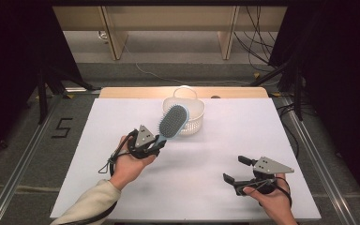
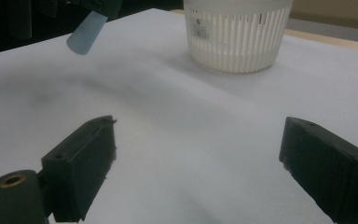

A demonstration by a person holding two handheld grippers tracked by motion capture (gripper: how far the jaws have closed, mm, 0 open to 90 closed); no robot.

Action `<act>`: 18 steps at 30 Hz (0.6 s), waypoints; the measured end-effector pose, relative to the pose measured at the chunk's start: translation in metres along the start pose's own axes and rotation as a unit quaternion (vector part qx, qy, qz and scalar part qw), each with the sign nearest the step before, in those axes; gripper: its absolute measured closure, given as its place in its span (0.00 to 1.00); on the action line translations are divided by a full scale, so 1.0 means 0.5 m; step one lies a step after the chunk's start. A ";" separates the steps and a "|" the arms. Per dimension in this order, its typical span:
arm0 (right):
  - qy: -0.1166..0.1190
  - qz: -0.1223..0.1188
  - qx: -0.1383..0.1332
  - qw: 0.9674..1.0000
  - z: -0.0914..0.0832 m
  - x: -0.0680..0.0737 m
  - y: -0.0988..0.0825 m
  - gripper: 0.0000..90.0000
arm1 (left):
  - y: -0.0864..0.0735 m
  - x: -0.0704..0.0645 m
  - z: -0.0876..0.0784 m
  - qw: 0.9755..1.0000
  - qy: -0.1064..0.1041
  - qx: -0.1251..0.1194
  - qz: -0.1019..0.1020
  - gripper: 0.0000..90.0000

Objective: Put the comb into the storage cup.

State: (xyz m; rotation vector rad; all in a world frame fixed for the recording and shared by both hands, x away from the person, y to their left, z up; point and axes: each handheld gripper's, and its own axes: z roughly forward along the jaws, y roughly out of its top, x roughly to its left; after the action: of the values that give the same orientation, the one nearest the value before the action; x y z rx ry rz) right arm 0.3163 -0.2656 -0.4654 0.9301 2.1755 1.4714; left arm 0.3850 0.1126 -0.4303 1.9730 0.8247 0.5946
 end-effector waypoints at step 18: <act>0.000 0.000 0.000 1.000 0.001 0.000 0.000 0.13 | 0.004 0.005 -0.004 0.999 0.009 -0.030 -0.005 0.77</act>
State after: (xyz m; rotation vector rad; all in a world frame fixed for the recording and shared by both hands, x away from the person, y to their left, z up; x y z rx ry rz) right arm 0.3165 -0.2655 -0.4656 0.9305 2.1743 1.4722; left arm 0.3860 0.1147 -0.4276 1.9100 0.8187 0.6243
